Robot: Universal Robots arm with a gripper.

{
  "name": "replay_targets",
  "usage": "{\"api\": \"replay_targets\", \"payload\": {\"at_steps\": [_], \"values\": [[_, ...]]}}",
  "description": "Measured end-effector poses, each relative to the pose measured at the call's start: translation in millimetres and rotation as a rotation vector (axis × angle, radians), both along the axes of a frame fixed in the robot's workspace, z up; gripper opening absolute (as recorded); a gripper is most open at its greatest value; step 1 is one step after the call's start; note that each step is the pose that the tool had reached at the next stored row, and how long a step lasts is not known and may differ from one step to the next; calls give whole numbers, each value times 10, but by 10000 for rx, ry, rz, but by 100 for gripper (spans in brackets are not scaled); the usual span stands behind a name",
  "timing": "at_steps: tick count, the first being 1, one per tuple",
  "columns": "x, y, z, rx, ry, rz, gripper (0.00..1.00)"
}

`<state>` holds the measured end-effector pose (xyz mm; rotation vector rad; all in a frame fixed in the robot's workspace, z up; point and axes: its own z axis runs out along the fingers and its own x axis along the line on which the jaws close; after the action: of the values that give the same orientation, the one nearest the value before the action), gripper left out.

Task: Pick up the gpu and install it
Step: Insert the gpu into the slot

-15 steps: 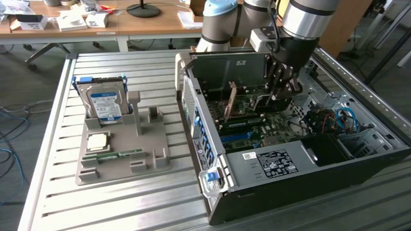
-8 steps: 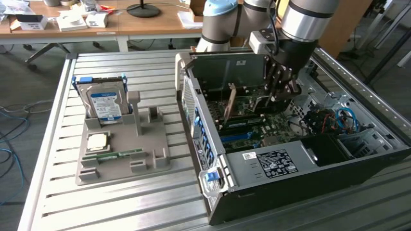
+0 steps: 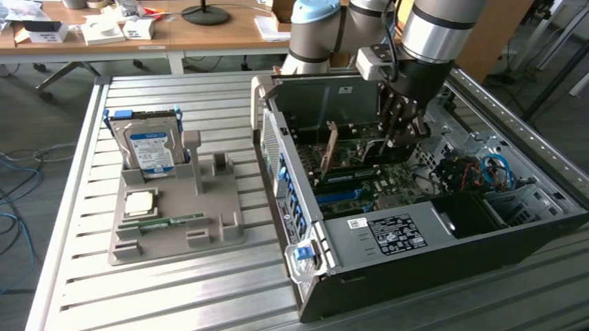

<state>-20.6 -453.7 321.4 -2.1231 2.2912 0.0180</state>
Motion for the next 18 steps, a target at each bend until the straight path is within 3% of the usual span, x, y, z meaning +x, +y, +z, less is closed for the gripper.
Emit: {"api": "replay_targets", "payload": {"at_steps": [18], "values": [[-31,1,-26,1,0,0,26]]}}
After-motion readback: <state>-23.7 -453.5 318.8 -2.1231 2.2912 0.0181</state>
